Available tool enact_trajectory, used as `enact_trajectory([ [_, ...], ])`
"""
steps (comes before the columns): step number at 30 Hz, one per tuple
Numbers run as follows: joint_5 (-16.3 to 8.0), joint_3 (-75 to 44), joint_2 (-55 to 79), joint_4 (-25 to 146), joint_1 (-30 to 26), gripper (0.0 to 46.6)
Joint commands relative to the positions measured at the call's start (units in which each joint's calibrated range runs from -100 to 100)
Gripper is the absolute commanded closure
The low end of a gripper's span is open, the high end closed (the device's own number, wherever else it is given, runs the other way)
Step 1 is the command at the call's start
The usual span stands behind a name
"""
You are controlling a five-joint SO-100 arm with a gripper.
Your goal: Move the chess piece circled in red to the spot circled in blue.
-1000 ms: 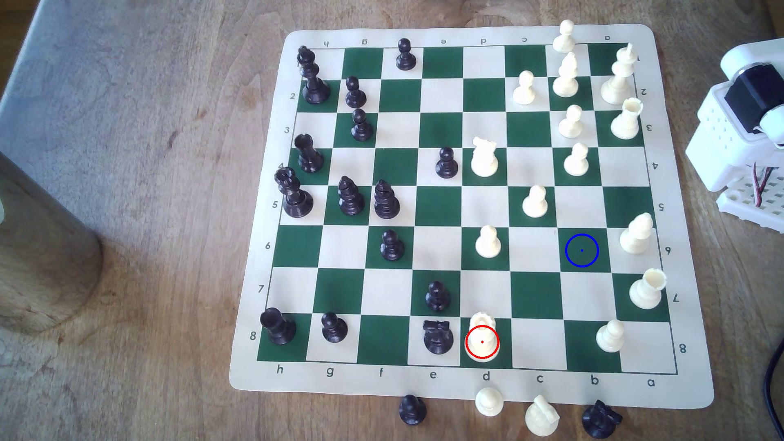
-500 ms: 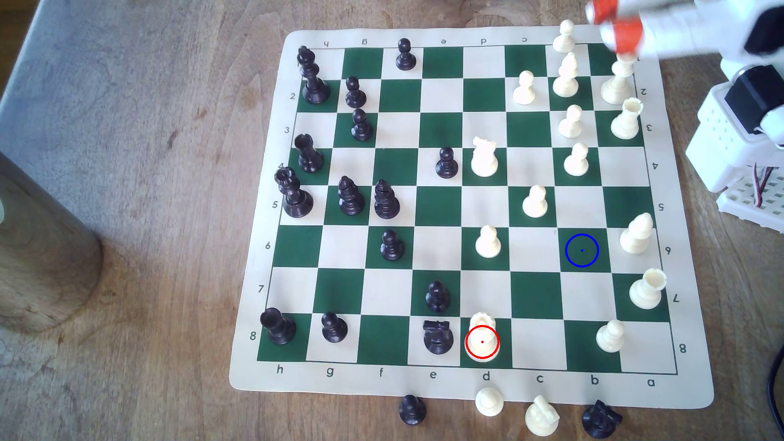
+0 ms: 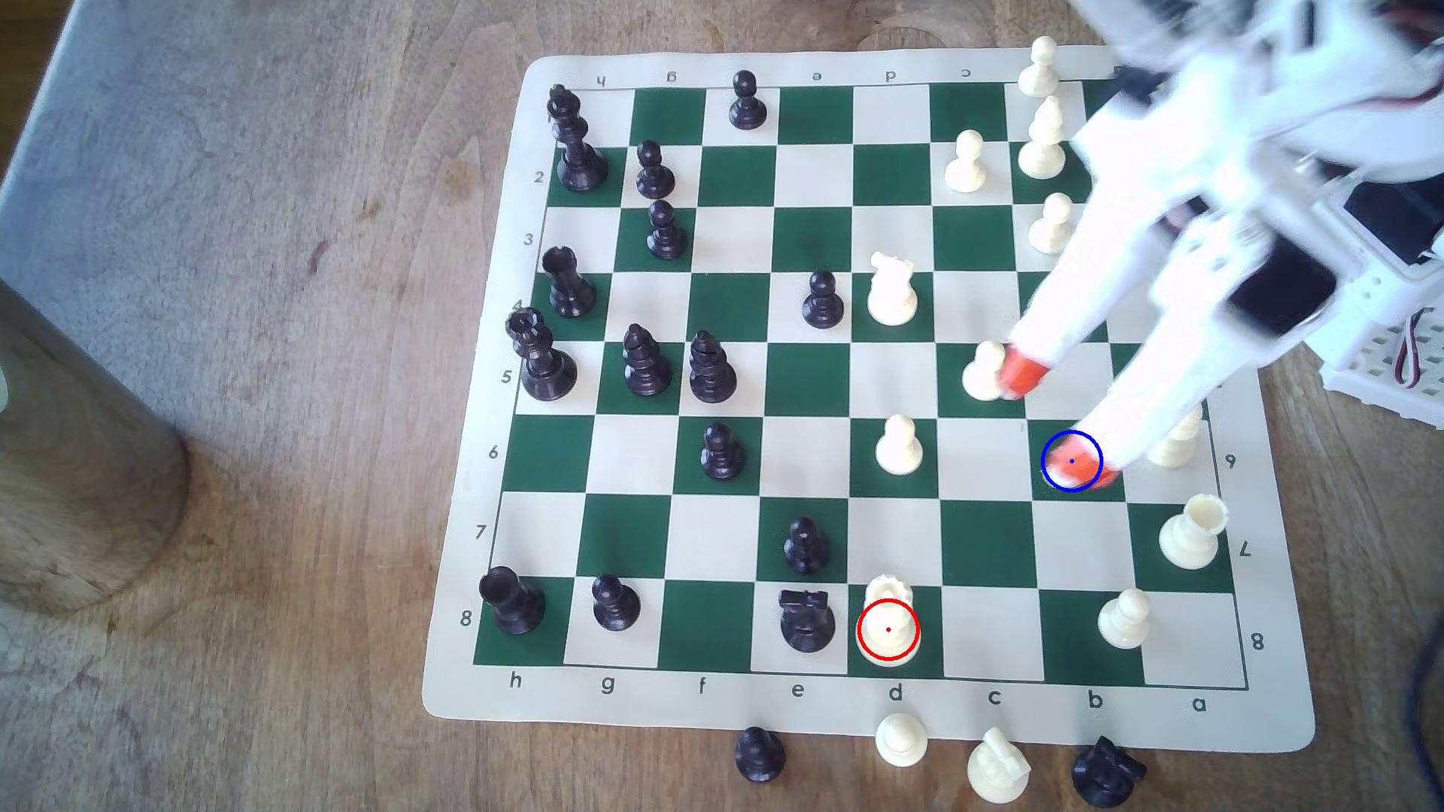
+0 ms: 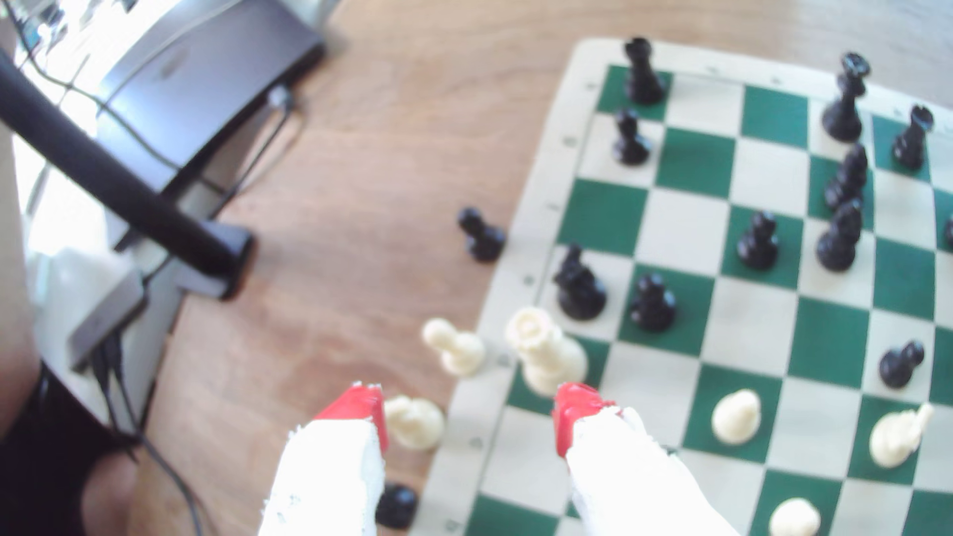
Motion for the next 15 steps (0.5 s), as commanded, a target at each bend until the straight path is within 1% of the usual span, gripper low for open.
enact_trajectory([
  [1,-3.22,-12.23,9.26,-0.79,-0.7,27.8],
  [9,-6.4,-23.92,27.51,1.99,1.8,27.0],
  [15,-7.28,-30.18,36.68,6.25,0.79,26.5],
])
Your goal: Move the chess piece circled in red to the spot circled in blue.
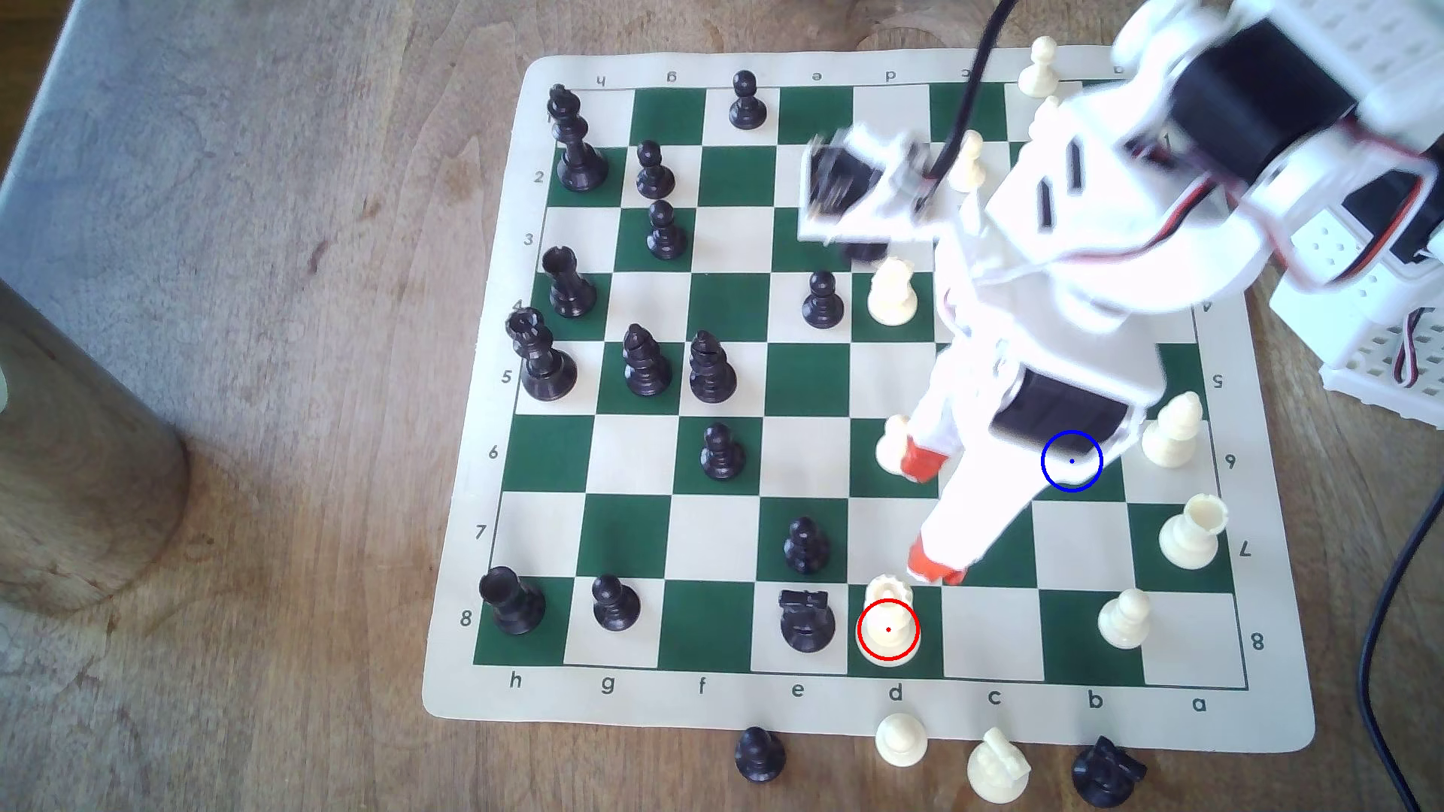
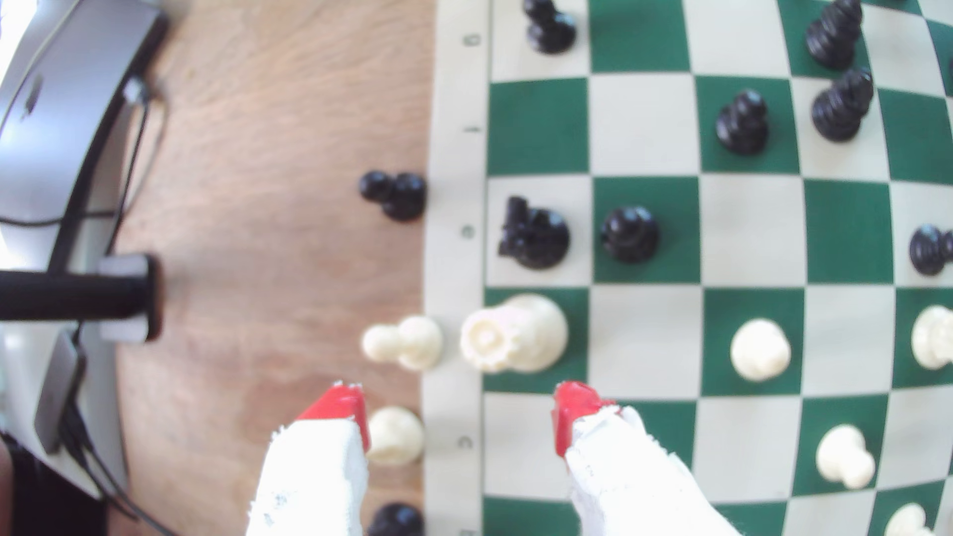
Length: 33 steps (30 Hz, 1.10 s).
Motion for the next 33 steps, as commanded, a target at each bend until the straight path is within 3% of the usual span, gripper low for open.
enact_trajectory([
  [1,-0.54,-11.12,6.54,3.91,-0.54,26.6],
  [11,-0.78,-21.0,16.73,6.45,-2.89,27.4],
  [16,-0.49,-22.63,20.64,6.37,-1.8,24.9],
  [33,-0.88,-25.08,27.0,4.73,-2.34,26.7],
])
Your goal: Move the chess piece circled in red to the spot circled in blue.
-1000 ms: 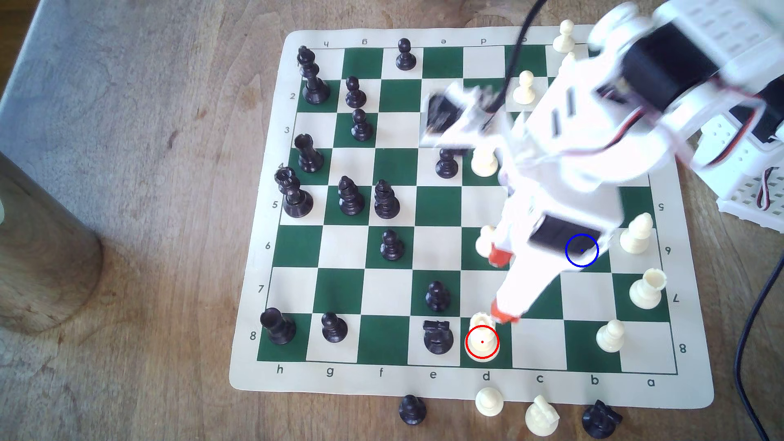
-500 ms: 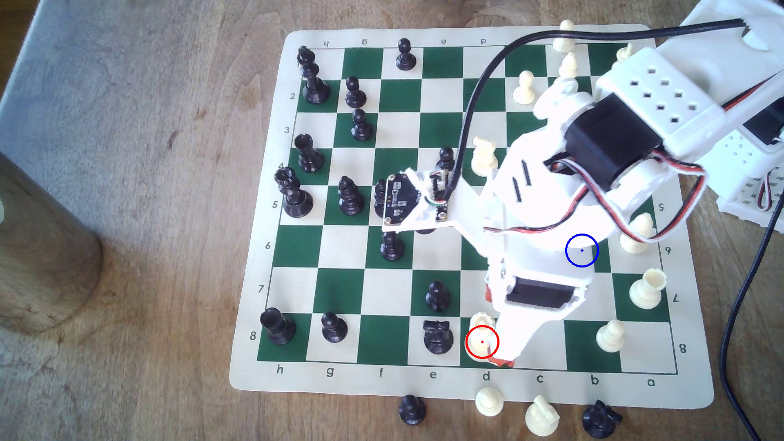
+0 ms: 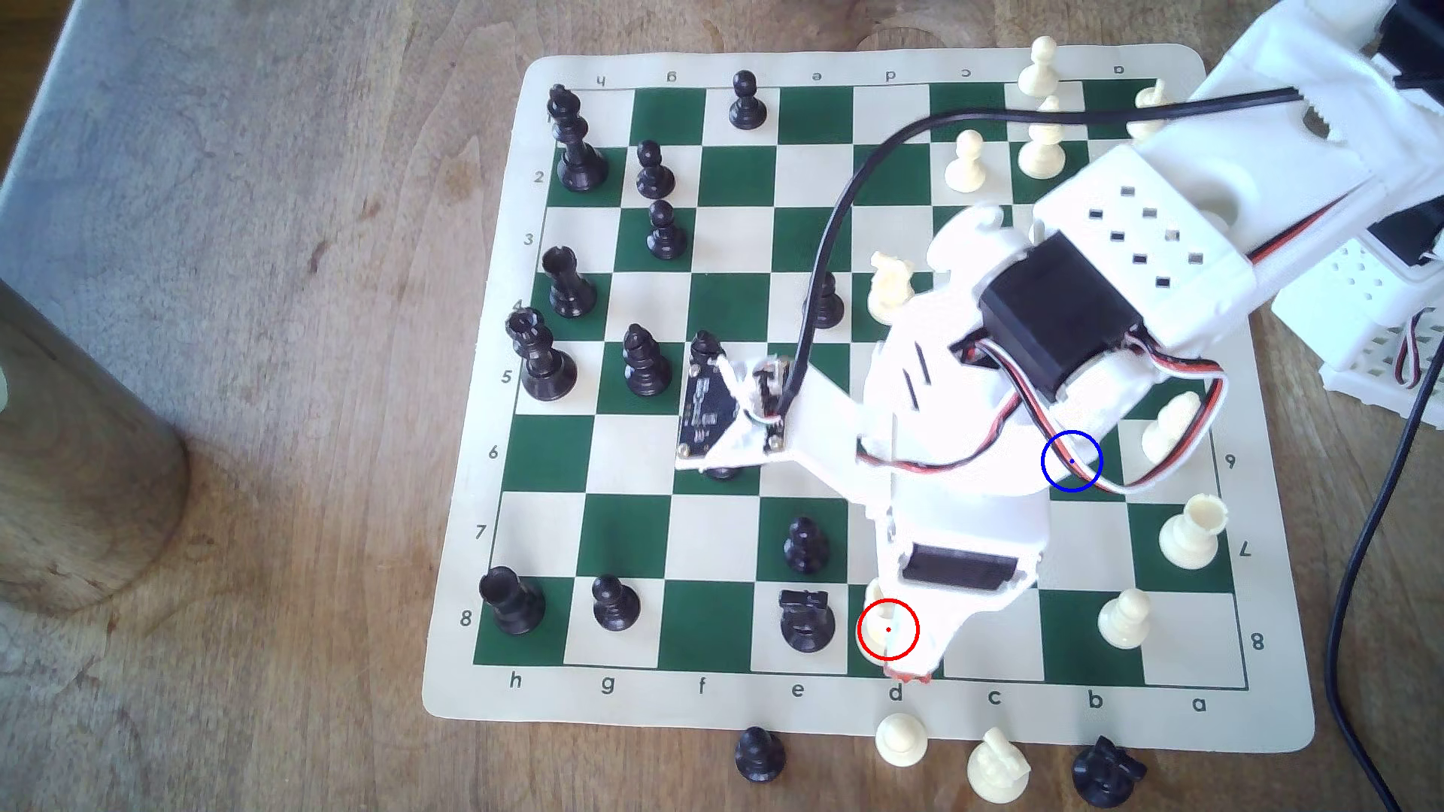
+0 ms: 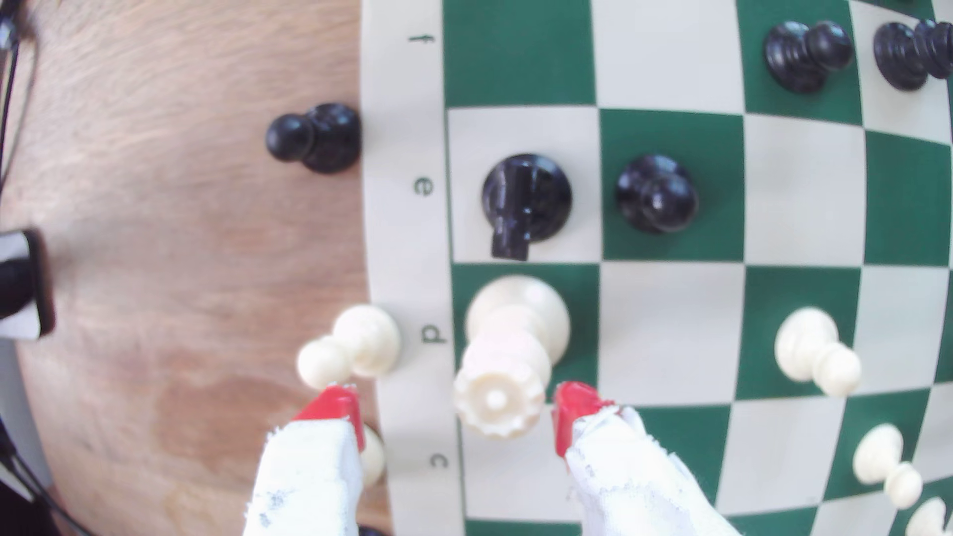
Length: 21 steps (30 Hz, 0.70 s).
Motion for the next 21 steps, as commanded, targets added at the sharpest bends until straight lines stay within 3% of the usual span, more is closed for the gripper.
enact_trajectory([
  [1,-0.39,-4.93,-0.81,-1.17,-0.2,26.3],
  [21,-0.34,-5.11,1.14,-1.83,0.34,29.3],
])
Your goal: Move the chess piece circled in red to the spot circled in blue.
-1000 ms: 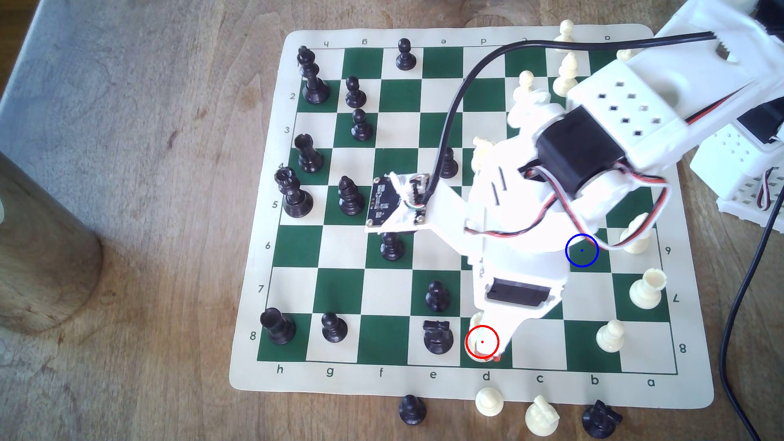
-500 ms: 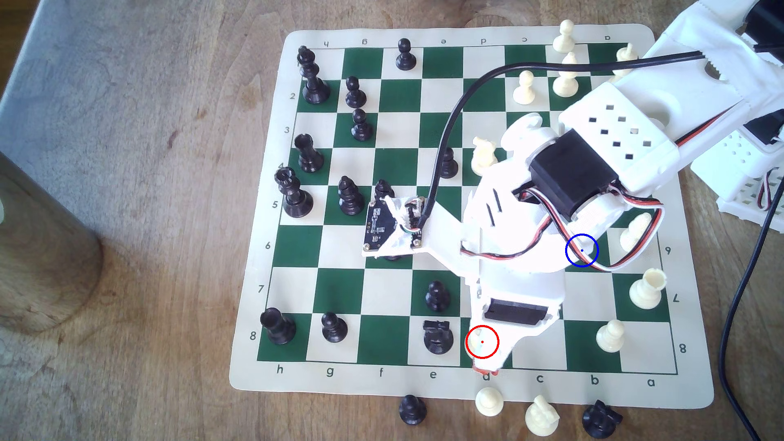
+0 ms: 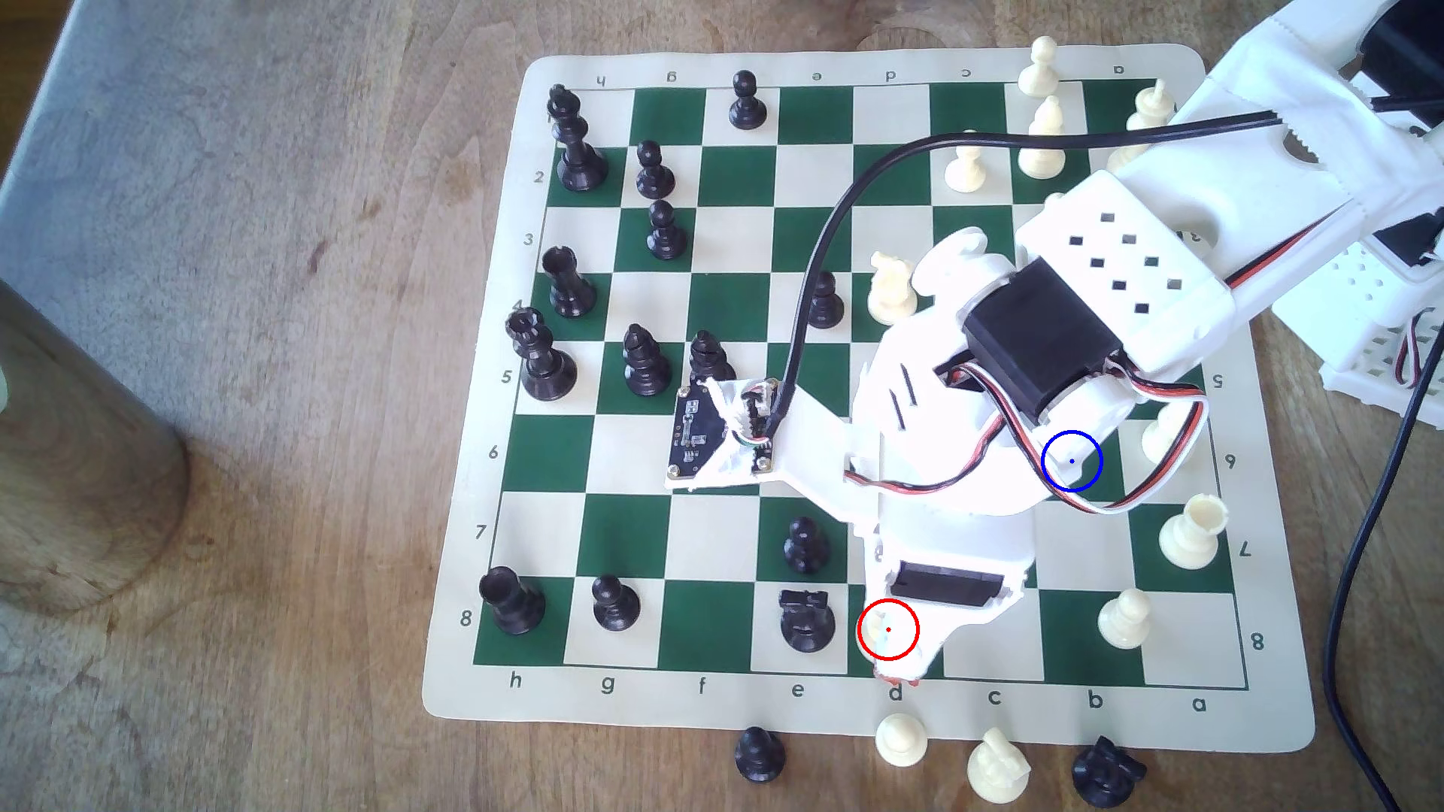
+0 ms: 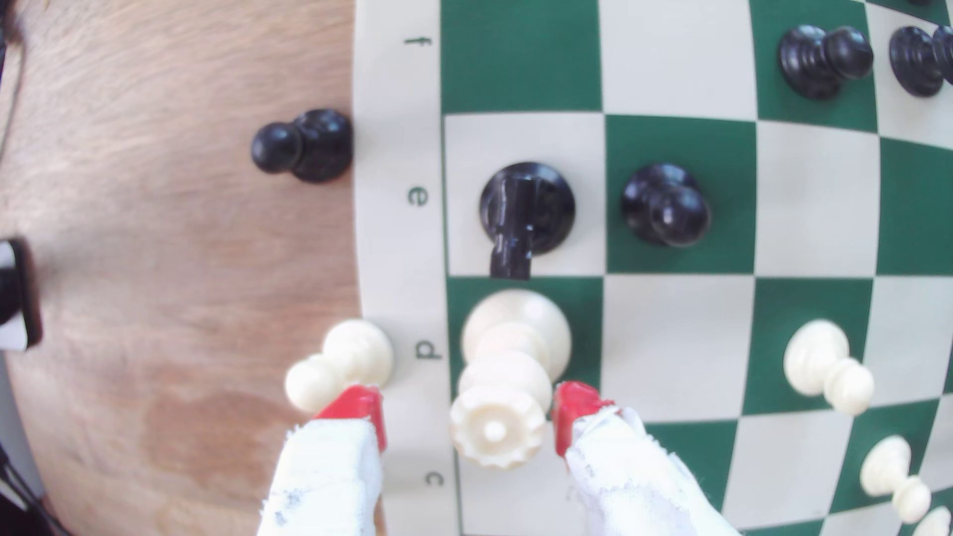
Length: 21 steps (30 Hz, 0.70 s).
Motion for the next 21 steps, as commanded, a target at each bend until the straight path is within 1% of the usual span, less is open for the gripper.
enact_trajectory([
  [1,-0.34,-4.75,-1.46,-0.63,0.42,30.4],
  [3,-0.29,-4.93,-1.37,-0.63,0.42,32.1],
  [5,-0.2,-5.11,-1.37,-0.55,0.49,36.2],
  [6,0.0,-5.47,-1.29,0.19,0.49,40.8],
  [7,0.0,-5.47,-1.29,0.43,0.49,41.7],
  [17,0.2,-5.47,-3.24,0.76,0.42,42.6],
  [21,0.98,-5.47,-8.5,1.33,2.92,42.6],
])
